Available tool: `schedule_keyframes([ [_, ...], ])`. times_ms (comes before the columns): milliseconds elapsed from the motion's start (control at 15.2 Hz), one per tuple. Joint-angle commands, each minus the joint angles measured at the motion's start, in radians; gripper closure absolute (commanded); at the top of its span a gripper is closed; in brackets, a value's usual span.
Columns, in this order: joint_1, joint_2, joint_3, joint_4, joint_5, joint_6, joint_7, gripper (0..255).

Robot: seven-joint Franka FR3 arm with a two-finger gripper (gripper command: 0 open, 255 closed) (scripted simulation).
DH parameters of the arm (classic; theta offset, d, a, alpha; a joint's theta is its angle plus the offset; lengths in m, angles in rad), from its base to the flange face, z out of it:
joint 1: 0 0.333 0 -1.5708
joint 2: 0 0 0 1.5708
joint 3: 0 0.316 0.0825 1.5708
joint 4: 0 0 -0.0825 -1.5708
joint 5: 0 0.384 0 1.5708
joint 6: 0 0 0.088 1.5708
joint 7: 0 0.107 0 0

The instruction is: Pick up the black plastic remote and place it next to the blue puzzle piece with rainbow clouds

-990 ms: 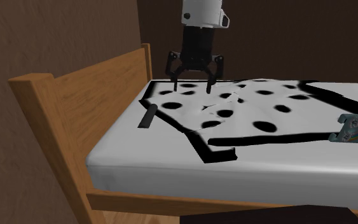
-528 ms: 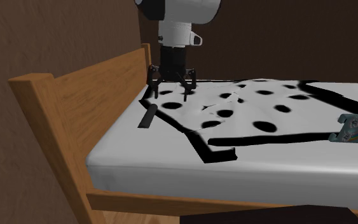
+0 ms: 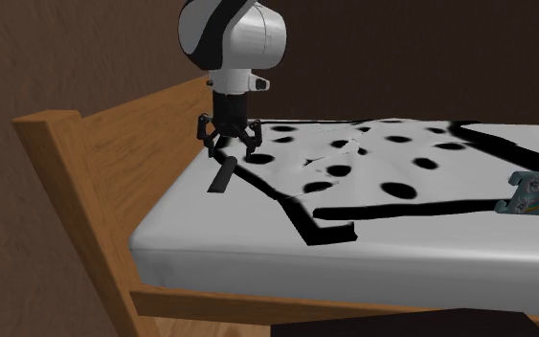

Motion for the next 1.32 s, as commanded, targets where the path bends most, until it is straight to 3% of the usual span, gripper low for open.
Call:
schedule_keyframes([
  [0,0.029,0.082,-0.012,0.074,-0.042,0.004,0.047,0],
  [132,0.049,0.131,-0.022,0.125,-0.063,0.001,0.071,0],
  [594,0.065,0.188,-0.038,0.101,-0.091,0.078,0.089,0],
  [1122,0.065,0.188,-0.038,0.101,-0.091,0.078,0.089,0],
  [1188,0.065,0.188,-0.038,0.101,-0.091,0.078,0.089,255],
  [1254,0.065,0.188,-0.038,0.101,-0.091,0.078,0.089,255],
])
